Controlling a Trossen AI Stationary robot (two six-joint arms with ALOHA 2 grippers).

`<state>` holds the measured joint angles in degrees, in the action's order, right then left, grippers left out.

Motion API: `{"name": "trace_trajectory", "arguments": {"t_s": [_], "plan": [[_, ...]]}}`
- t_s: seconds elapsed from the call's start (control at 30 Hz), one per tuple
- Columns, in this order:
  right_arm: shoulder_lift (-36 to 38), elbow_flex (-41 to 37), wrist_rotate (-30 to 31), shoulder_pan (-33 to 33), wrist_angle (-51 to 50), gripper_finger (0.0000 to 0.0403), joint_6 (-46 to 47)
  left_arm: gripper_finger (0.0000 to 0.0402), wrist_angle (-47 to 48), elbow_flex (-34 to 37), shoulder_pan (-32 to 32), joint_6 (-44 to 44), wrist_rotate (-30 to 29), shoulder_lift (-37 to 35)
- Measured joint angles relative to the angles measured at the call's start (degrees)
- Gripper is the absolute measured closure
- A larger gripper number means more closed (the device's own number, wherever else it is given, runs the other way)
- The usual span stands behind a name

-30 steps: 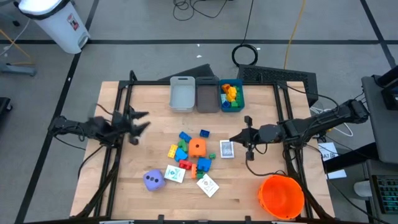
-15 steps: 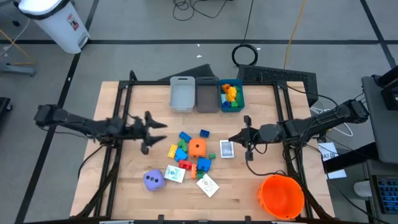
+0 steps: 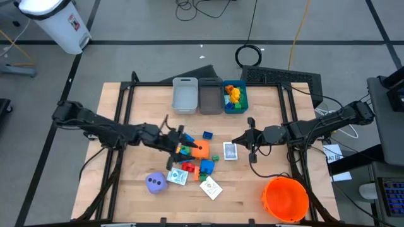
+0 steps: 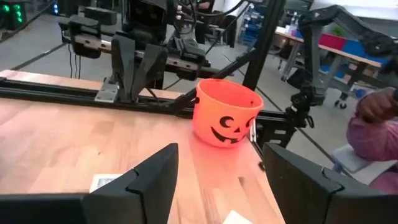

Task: Pick & Place Toys
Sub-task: Put the orange die into the white bin

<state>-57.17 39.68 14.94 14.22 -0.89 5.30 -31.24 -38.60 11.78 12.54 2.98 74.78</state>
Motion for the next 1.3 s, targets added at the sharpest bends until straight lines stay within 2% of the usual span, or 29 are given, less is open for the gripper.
{"name": "trace_trajectory", "arguments": {"t_s": [0.1, 0.17, 0.33, 0.43, 0.53, 0.7, 0.9, 1.13, 1.3], "plan": [[0.00, 0.00, -0.01, 0.00, -0.02, 0.0403, 0.00, 0.0160, 2.87, -3.23, 1.50, -0.71, -0.27, 4.93], [0.00, 0.00, 0.00, 0.00, -0.02, 0.0403, 0.00, 0.0160, 8.07, -6.30, 3.55, -3.99, -2.23, 8.39], [0.00, 0.00, 0.00, 0.00, -0.03, 0.0403, -0.10, 0.0160, 32.65, -19.91, 9.13, -11.27, -18.24, 16.47], [0.00, 0.00, 0.00, 0.00, 0.21, 0.0403, -0.05, 0.0160, 47.91, -29.21, 10.45, -9.30, -25.35, 21.49], [0.00, 0.00, 0.00, 0.00, 0.22, 0.0403, 0.00, 0.0156, 55.89, -35.57, 10.44, -5.30, -30.51, 26.21], [0.00, 0.00, 0.00, 0.00, 0.22, 0.0403, 0.95, 0.0123, 59.98, -39.13, 9.77, -4.02, -33.61, 33.48], [-0.02, 0.00, 0.00, 0.00, 0.22, 0.0403, 0.49, 0.0085, 60.97, -39.57, 8.91, -9.66, -33.77, 37.01], [-0.02, 0.00, 0.00, 0.00, 0.22, 0.0403, 0.04, 0.0080, 63.06, -39.61, 8.69, -10.64, -39.14, 37.14], [-0.02, 0.00, 0.00, 0.00, 0.20, 0.0403, 0.02, 0.0080, 64.87, -40.34, 8.95, -8.85, -39.49, 36.49]]}}
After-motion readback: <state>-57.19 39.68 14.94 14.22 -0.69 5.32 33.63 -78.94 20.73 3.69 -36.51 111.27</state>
